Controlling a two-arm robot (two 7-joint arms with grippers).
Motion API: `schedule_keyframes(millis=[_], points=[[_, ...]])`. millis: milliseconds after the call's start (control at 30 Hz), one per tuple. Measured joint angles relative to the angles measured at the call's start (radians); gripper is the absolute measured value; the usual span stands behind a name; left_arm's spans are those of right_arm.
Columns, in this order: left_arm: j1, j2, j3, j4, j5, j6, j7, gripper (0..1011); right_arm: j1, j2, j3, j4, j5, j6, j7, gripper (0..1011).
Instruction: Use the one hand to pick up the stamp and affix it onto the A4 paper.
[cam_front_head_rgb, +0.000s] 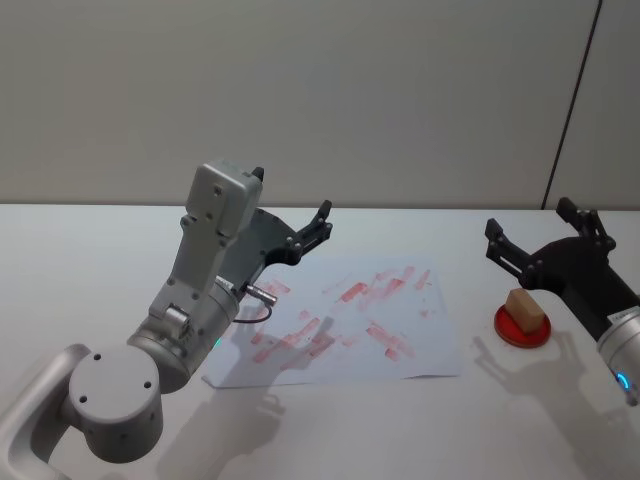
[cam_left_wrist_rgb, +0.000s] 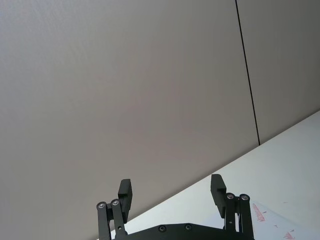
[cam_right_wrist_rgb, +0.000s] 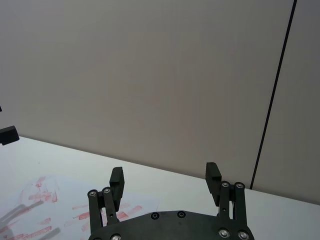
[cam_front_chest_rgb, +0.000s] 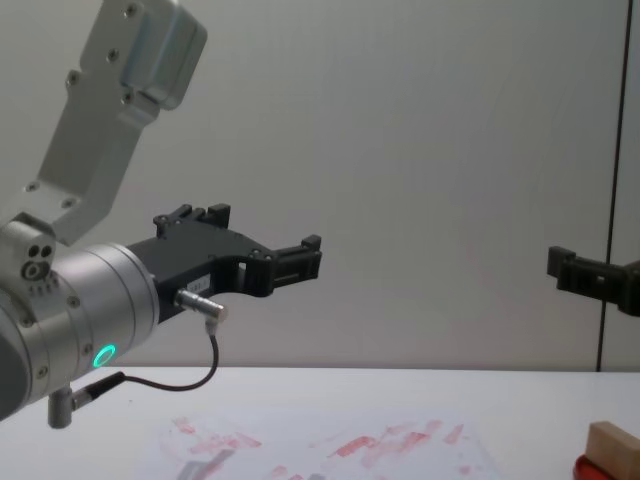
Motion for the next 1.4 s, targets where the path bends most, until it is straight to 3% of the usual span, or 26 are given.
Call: schedule_keyframes(millis=[1400], points=[[0.0,0.0,0.0,0.0,0.0,0.0,0.0,1002,-0.007,0.003,0.003,-0.006,0.008,0.001,0.001,1001]])
